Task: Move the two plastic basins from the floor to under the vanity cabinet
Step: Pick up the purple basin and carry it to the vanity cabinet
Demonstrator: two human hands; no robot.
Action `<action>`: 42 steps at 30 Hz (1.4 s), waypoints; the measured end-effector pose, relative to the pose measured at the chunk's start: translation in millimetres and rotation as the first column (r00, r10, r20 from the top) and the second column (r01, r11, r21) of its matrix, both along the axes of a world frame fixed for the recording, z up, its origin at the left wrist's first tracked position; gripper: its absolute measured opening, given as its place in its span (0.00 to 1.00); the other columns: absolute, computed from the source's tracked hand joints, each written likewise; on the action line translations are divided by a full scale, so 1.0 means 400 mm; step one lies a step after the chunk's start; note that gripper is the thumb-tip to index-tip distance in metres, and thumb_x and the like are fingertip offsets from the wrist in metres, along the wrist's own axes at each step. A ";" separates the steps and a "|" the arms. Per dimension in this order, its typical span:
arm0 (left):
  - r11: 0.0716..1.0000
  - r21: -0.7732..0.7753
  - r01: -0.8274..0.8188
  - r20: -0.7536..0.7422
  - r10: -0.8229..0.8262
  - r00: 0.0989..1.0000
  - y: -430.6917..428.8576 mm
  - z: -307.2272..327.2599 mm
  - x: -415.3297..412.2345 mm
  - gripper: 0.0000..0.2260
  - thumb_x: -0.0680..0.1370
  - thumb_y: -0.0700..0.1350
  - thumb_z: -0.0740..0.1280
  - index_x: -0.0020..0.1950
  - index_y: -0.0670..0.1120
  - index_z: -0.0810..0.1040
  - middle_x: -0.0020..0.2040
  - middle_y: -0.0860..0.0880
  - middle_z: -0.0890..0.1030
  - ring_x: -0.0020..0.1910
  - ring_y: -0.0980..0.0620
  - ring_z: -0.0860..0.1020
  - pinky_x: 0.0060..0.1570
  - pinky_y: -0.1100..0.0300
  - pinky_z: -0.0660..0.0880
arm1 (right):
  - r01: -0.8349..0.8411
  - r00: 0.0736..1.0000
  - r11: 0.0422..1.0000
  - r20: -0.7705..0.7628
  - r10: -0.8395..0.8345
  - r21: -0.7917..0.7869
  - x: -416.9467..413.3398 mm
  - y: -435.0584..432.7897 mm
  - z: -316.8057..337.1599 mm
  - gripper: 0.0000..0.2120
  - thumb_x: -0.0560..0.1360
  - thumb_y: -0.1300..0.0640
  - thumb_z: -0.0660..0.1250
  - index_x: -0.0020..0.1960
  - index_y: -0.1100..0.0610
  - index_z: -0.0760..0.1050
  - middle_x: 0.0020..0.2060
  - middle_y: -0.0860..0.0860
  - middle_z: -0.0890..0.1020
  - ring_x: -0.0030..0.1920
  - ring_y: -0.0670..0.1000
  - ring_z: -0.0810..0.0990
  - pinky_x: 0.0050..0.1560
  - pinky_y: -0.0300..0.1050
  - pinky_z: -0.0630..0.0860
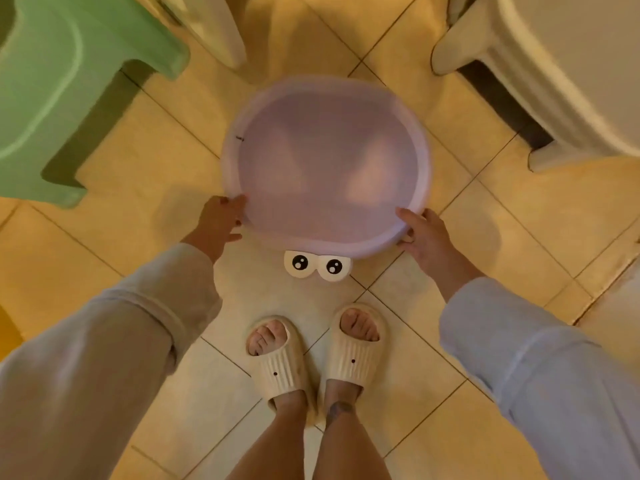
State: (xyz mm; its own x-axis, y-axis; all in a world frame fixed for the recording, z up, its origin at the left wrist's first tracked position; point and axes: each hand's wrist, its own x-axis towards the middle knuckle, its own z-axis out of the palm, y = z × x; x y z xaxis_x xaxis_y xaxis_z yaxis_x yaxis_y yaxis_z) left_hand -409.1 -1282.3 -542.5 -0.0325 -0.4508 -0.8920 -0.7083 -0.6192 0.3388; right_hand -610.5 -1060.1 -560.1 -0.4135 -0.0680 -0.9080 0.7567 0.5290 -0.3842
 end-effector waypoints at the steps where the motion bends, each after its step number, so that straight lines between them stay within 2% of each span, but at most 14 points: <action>1: 1.000 0.004 -0.013 -0.009 0.013 1.000 0.000 -0.011 -0.007 0.21 0.78 0.48 0.61 0.67 0.39 0.69 0.60 0.41 0.75 0.59 0.42 0.74 0.58 0.47 0.72 | -0.006 1.000 1.000 0.016 0.006 -0.008 0.003 -0.004 -0.017 0.28 0.72 0.58 0.70 0.69 0.59 0.67 0.60 0.55 0.77 0.58 0.55 0.77 0.50 0.51 0.77; 3: 0.998 0.004 -0.068 -0.026 0.068 0.997 0.001 -0.021 -0.021 0.23 0.78 0.47 0.61 0.70 0.39 0.66 0.67 0.40 0.73 0.64 0.39 0.73 0.57 0.48 0.73 | 0.024 0.999 1.000 0.031 -0.023 -0.013 0.011 -0.010 -0.036 0.26 0.72 0.59 0.70 0.68 0.58 0.69 0.62 0.55 0.78 0.60 0.56 0.77 0.58 0.54 0.76; 6: 0.988 0.030 -0.151 -0.044 0.153 0.987 0.001 0.001 -0.023 0.22 0.78 0.45 0.62 0.70 0.38 0.66 0.68 0.40 0.72 0.60 0.41 0.73 0.59 0.48 0.73 | 0.133 0.990 0.991 0.051 -0.132 -0.014 0.024 -0.015 -0.018 0.25 0.72 0.65 0.67 0.69 0.59 0.68 0.63 0.57 0.77 0.63 0.58 0.76 0.62 0.54 0.74; 10: 0.980 0.072 -0.188 -0.074 0.193 0.978 0.014 0.089 0.001 0.21 0.78 0.49 0.61 0.69 0.41 0.68 0.60 0.44 0.75 0.56 0.43 0.74 0.55 0.48 0.73 | 0.197 0.980 0.980 0.026 -0.196 -0.013 0.040 -0.002 0.088 0.23 0.72 0.69 0.65 0.66 0.60 0.69 0.61 0.58 0.77 0.56 0.57 0.76 0.59 0.54 0.74; 15: 0.986 0.096 -0.135 -0.102 0.145 0.984 0.038 0.262 0.041 0.15 0.77 0.52 0.62 0.59 0.46 0.72 0.50 0.48 0.78 0.47 0.47 0.77 0.47 0.51 0.74 | 0.130 0.991 0.991 -0.011 -0.130 0.029 0.048 0.039 0.277 0.20 0.71 0.67 0.67 0.63 0.61 0.71 0.59 0.59 0.78 0.54 0.58 0.77 0.53 0.54 0.75; 19: 0.987 0.121 -0.107 -0.124 0.122 0.985 0.065 0.433 0.064 0.15 0.76 0.51 0.65 0.58 0.44 0.73 0.46 0.49 0.79 0.44 0.49 0.78 0.39 0.55 0.75 | 0.062 0.998 0.996 -0.010 -0.062 0.057 0.048 0.078 0.444 0.16 0.70 0.64 0.68 0.57 0.59 0.72 0.58 0.60 0.80 0.57 0.60 0.78 0.61 0.60 0.73; 22: 0.985 0.143 -0.092 -0.125 0.110 0.986 0.090 0.580 0.077 0.15 0.75 0.50 0.66 0.58 0.43 0.74 0.47 0.48 0.80 0.45 0.48 0.79 0.38 0.56 0.76 | 0.088 0.996 0.995 -0.007 -0.088 0.050 0.057 0.105 0.584 0.18 0.70 0.65 0.67 0.61 0.61 0.72 0.54 0.58 0.79 0.52 0.57 0.78 0.55 0.55 0.76; 24: 0.987 0.147 -0.071 -0.116 0.089 0.989 0.110 0.683 0.089 0.17 0.75 0.47 0.67 0.61 0.42 0.73 0.52 0.45 0.80 0.48 0.45 0.78 0.42 0.54 0.76 | 0.113 0.994 0.993 -0.010 -0.113 0.041 0.066 0.119 0.684 0.19 0.71 0.66 0.67 0.61 0.61 0.72 0.53 0.58 0.79 0.51 0.57 0.78 0.55 0.56 0.76; 28: 0.984 0.172 -0.047 -0.082 0.062 0.995 0.146 0.893 0.117 0.18 0.75 0.42 0.67 0.64 0.39 0.73 0.55 0.43 0.78 0.52 0.42 0.76 0.52 0.49 0.75 | 0.110 0.994 0.994 -0.023 -0.110 0.000 0.096 0.158 0.886 0.15 0.70 0.66 0.67 0.56 0.59 0.74 0.47 0.55 0.81 0.46 0.55 0.80 0.51 0.51 0.78; 31: 0.984 0.167 -0.063 -0.055 0.074 0.996 0.157 1.041 0.132 0.18 0.74 0.41 0.67 0.63 0.39 0.73 0.54 0.42 0.78 0.51 0.42 0.76 0.55 0.48 0.75 | 0.127 0.992 0.992 -0.019 -0.127 -0.006 0.119 0.189 1.025 0.11 0.69 0.66 0.67 0.51 0.59 0.74 0.44 0.53 0.81 0.44 0.53 0.80 0.52 0.52 0.78; 33: 0.985 0.147 -0.088 -0.045 0.096 0.994 0.168 1.129 0.138 0.16 0.74 0.40 0.67 0.62 0.39 0.74 0.52 0.42 0.79 0.49 0.42 0.77 0.52 0.49 0.76 | 0.153 0.988 0.988 -0.008 -0.153 -0.006 0.139 0.213 1.104 0.08 0.69 0.66 0.68 0.48 0.59 0.74 0.43 0.53 0.81 0.43 0.52 0.80 0.47 0.48 0.79; 35: 0.985 0.140 -0.099 -0.059 0.108 0.992 0.178 1.205 0.136 0.14 0.74 0.38 0.67 0.59 0.40 0.75 0.45 0.44 0.80 0.44 0.44 0.78 0.48 0.50 0.77 | 0.193 0.981 0.981 -0.003 -0.193 -0.026 0.156 0.231 1.179 0.10 0.69 0.66 0.67 0.50 0.60 0.74 0.43 0.52 0.81 0.43 0.52 0.80 0.42 0.45 0.78; 39: 0.985 0.144 -0.093 -0.097 0.108 0.989 0.197 1.313 0.141 0.11 0.74 0.37 0.67 0.55 0.42 0.75 0.41 0.47 0.78 0.39 0.49 0.77 0.45 0.51 0.77 | 0.271 0.961 0.960 -0.036 -0.274 -0.068 0.188 0.266 1.313 0.14 0.70 0.68 0.66 0.55 0.59 0.73 0.43 0.52 0.81 0.43 0.51 0.79 0.43 0.46 0.78; 42: 0.985 0.152 -0.076 -0.118 0.094 0.989 0.211 1.351 0.151 0.10 0.73 0.36 0.67 0.54 0.41 0.74 0.40 0.46 0.78 0.38 0.48 0.76 0.38 0.53 0.78 | 0.300 0.950 0.950 -0.068 -0.305 -0.081 0.216 0.296 1.374 0.11 0.69 0.67 0.67 0.51 0.59 0.75 0.43 0.52 0.80 0.44 0.53 0.78 0.42 0.46 0.78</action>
State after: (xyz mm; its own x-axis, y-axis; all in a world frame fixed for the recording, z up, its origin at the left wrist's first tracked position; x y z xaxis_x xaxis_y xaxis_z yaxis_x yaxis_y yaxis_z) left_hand -348.6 -1197.7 -2.0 -0.1145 -0.3209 -0.9402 -0.6090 -0.7250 0.3216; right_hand -524.1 -941.8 -10.4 -0.4941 0.0099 -0.8694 0.8431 0.2497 -0.4763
